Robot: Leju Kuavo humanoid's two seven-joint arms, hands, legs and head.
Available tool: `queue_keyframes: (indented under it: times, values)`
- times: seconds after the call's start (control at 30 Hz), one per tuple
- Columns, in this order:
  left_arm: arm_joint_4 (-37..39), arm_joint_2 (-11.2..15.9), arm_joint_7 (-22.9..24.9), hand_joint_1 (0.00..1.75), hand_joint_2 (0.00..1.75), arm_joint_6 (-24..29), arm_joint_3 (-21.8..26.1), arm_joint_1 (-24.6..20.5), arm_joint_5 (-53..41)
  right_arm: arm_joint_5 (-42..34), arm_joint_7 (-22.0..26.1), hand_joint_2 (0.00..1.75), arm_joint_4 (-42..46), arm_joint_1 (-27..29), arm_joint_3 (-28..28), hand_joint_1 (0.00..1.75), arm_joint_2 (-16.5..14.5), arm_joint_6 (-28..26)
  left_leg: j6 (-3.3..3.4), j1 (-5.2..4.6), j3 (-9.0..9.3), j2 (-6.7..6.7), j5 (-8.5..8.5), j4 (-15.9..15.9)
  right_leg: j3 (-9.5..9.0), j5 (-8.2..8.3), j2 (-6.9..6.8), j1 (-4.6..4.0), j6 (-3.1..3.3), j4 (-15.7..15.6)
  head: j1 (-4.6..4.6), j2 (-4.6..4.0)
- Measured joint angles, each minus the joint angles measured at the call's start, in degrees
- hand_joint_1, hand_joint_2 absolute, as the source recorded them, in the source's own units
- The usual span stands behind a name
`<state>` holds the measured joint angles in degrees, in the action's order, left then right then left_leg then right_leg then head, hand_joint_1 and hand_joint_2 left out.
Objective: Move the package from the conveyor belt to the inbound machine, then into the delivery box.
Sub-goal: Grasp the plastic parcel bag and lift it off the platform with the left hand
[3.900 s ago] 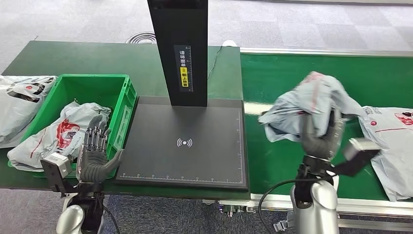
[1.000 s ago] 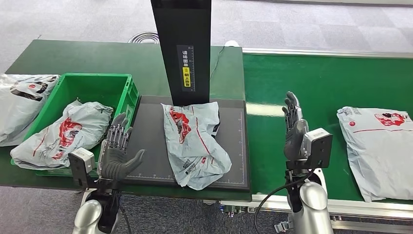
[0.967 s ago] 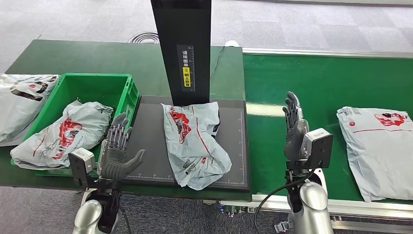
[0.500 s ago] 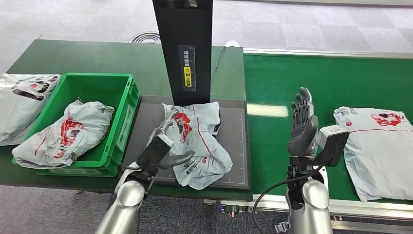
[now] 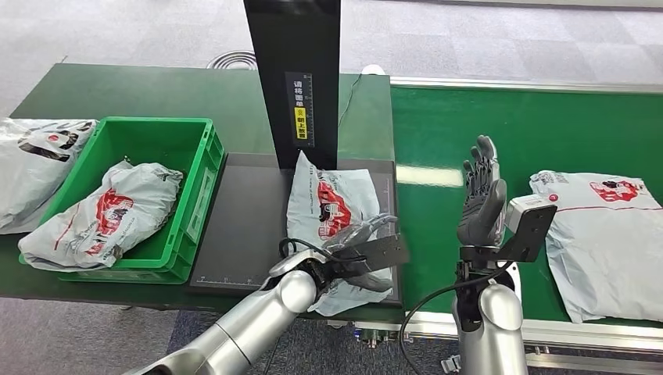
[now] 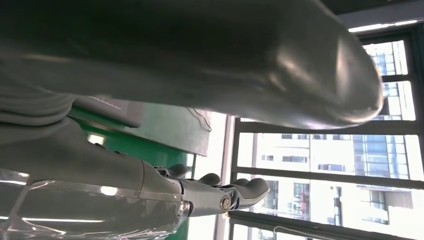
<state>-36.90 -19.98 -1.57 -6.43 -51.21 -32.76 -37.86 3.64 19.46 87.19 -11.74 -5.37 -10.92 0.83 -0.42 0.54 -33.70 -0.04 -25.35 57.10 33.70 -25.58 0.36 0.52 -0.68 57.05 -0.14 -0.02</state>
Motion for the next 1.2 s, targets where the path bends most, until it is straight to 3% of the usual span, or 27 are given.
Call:
queue_keyframes:
  times: [0.03, 0.07, 0.17, 0.2, 0.8, 1.2]
  values:
    - [0.9, 0.0, 1.1, 0.01, 1.75, -1.4, -1.2, -0.5, -0.1, 0.0, -0.1, 0.00, 0.0, -0.1, 0.1, 0.00, 0.0, 0.0, 0.00, 0.00, 0.00, 0.00, 0.00, 0.0, -0.01, 0.00, 0.00, 0.00, 0.00, 0.0, 0.00, 0.00]
    - [1.7, 0.0, 1.8, 0.19, 1.75, -2.7, -2.3, -0.9, -0.1, 0.0, -0.2, 0.00, -0.1, -0.3, 0.1, 0.00, 0.0, 0.0, 0.00, 0.00, 0.01, 0.00, 0.00, 0.0, -0.01, 0.00, 0.00, -0.01, 0.00, 0.0, 0.00, 0.00]
    - [3.7, 0.0, 2.4, 1.49, 1.75, -4.5, -5.2, -1.6, -0.5, 0.1, -0.5, 0.00, -0.5, -0.7, 0.5, 0.00, -0.1, -0.1, 0.00, 0.00, 0.03, -0.01, 0.00, 0.0, -0.04, 0.00, -0.01, 0.00, 0.00, 0.0, 0.01, 0.00]
    - [4.2, 0.0, 2.4, 1.75, 1.75, -4.3, -5.9, -1.8, -0.8, 0.0, -0.5, 0.00, -0.6, -0.7, 0.6, 0.00, -0.1, -0.1, 0.00, 0.00, 0.03, -0.01, 0.00, 0.0, -0.04, 0.00, -0.01, 0.00, 0.00, 0.0, 0.01, 0.00]
    - [6.6, -0.1, -1.4, 1.75, 1.75, -0.7, -7.1, -2.8, -5.0, -0.7, -0.4, 0.00, -1.0, -0.6, 0.9, 0.00, -0.2, 0.2, 0.00, 0.00, 0.04, -0.01, 0.00, 0.0, -0.06, 0.00, -0.01, 0.00, 0.00, 0.0, 0.01, 0.00]
    - [6.7, -0.1, -1.6, 1.75, 1.75, -0.7, -7.0, -2.8, -5.3, -0.8, -0.4, 0.00, -1.0, -0.6, 0.9, 0.00, -0.2, 0.2, 0.00, 0.00, 0.05, -0.01, 0.00, 0.0, -0.06, 0.00, -0.01, 0.00, 0.00, 0.0, 0.01, 0.00]
